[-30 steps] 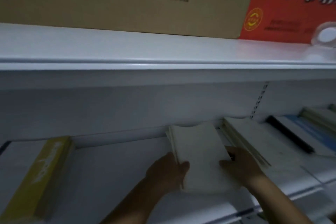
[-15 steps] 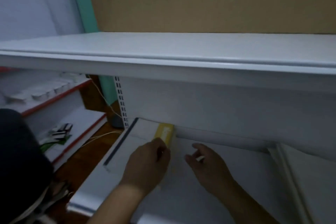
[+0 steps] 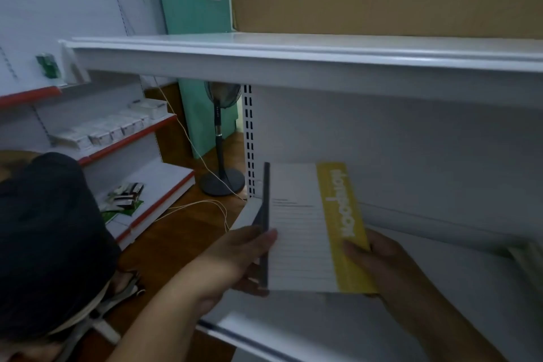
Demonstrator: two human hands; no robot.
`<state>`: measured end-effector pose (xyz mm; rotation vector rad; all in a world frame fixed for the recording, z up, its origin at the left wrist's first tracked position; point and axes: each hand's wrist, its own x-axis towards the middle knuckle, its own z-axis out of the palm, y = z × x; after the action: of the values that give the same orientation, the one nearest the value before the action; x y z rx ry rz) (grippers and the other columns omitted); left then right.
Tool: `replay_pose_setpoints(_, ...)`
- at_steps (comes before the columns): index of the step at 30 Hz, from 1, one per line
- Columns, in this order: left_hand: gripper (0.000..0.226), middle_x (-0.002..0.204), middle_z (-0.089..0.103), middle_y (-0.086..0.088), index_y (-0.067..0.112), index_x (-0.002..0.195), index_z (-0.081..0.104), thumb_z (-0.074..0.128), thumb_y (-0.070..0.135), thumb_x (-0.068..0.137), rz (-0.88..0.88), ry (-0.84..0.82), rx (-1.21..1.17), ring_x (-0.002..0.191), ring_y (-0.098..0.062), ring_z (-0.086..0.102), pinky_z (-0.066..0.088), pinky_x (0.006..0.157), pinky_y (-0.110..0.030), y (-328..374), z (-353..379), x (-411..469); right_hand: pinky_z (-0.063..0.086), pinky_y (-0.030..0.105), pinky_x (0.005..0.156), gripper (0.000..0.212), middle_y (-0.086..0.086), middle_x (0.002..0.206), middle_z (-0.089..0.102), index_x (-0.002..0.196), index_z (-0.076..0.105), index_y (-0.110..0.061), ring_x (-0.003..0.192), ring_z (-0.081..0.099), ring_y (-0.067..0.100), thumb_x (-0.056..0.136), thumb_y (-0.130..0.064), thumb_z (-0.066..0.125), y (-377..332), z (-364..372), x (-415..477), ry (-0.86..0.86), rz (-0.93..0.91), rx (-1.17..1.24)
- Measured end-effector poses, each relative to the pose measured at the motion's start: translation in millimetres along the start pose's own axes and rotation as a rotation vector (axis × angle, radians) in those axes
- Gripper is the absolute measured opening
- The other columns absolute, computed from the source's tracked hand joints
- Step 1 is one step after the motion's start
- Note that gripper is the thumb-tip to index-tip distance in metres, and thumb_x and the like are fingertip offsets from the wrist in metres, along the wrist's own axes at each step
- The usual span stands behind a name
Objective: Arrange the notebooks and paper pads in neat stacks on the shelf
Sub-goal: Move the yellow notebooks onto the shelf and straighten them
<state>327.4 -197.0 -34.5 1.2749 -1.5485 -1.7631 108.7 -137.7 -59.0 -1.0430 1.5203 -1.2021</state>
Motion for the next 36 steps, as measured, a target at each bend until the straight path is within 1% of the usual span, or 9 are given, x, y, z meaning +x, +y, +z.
replay_pose_setpoints(2,0.045,0.104,0.072,-0.012,0.02,0.117,0.059,0.064,0.021,0.073,0.025,-0.018,-0.264,0.101,-0.032,0.067,0.054,0.087,-0.049,-5,-4,4,0.048,0.023,0.061,0.019,-0.001,0.081,0.072,0.086,0.07,-0.016,0.071,0.065,0.012,0.091,-0.028,0.056,-3,22,6,0.048,-0.057,-0.031)
replay_pose_setpoints(6,0.052,0.103,0.072,-0.013,0.026,0.12,0.057,0.065,0.007,0.072,0.161,0.086,-0.374,0.097,-0.034,0.068,0.055,0.076,-0.049,-14,-31,5,0.045,0.027,0.084,0.064,0.006,0.117,0.058,0.124,0.052,-0.024,0.105,0.061,0.024,0.076,-0.065,0.056,18,33,33,0.219,0.072,-0.602)
replay_pose_setpoints(9,0.057,0.106,0.071,-0.014,0.028,0.119,0.057,0.069,0.007,0.068,0.222,0.091,-0.424,0.095,-0.036,0.069,0.056,0.073,-0.05,-18,-50,2,0.046,0.024,0.062,0.035,-0.002,0.089,0.068,0.094,0.066,-0.022,0.08,0.064,0.016,0.08,-0.054,0.061,21,10,37,0.148,0.088,-0.688)
replay_pose_setpoints(14,0.044,0.101,0.073,-0.008,0.028,0.115,0.058,0.065,0.01,0.076,0.267,0.148,-0.336,0.088,-0.029,0.072,0.058,0.065,-0.04,-21,-54,4,0.052,0.031,0.067,0.011,0.004,0.081,0.077,0.092,0.073,-0.013,0.07,0.071,0.02,0.084,-0.011,0.065,10,-46,16,0.144,0.092,-0.074)
replay_pose_setpoints(22,0.041,0.086,0.075,-0.004,0.03,0.108,0.059,0.051,-0.003,0.084,0.238,0.221,-0.326,0.073,-0.023,0.073,0.057,0.053,-0.035,-21,-53,1,0.041,0.019,0.05,0.014,-0.009,0.06,0.065,0.073,0.067,-0.023,0.059,0.059,0.008,0.085,-0.016,0.066,22,-59,6,0.301,0.038,-0.496)
replay_pose_setpoints(27,0.039,0.099,0.073,-0.011,0.03,0.111,0.061,0.064,0.018,0.074,0.206,0.17,-0.394,0.087,-0.032,0.071,0.057,0.067,-0.046,-18,-36,2,0.05,0.026,0.053,0.01,0.002,0.068,0.074,0.082,0.072,-0.009,0.06,0.068,0.018,0.083,-0.007,0.062,0,-43,-4,0.215,0.033,0.132)
replay_pose_setpoints(31,0.044,0.098,0.073,-0.014,0.029,0.111,0.06,0.067,0.014,0.071,0.153,0.104,-0.417,0.089,-0.036,0.07,0.056,0.075,-0.052,-15,-5,6,0.049,0.032,0.067,0.021,0.004,0.076,0.072,0.076,0.073,-0.014,0.067,0.064,0.02,0.088,-0.025,0.061,-4,10,0,0.122,-0.058,-0.078)
replay_pose_setpoints(34,0.043,0.095,0.074,-0.013,0.029,0.112,0.061,0.064,0.009,0.074,0.169,0.165,-0.431,0.084,-0.035,0.072,0.057,0.066,-0.046,-20,-15,7,0.047,0.028,0.082,0.02,-0.001,0.105,0.065,0.1,0.069,-0.023,0.093,0.062,0.014,0.084,-0.034,0.064,11,1,9,0.339,-0.229,-0.548)
replay_pose_setpoints(36,0.044,0.099,0.073,-0.015,0.027,0.115,0.061,0.064,0.007,0.076,0.174,0.207,-0.467,0.087,-0.037,0.071,0.056,0.07,-0.049,-25,-27,6,0.048,0.03,0.086,0.032,-0.003,0.109,0.062,0.11,0.063,-0.027,0.1,0.06,0.015,0.082,-0.043,0.063,22,-12,11,0.307,-0.117,-0.788)
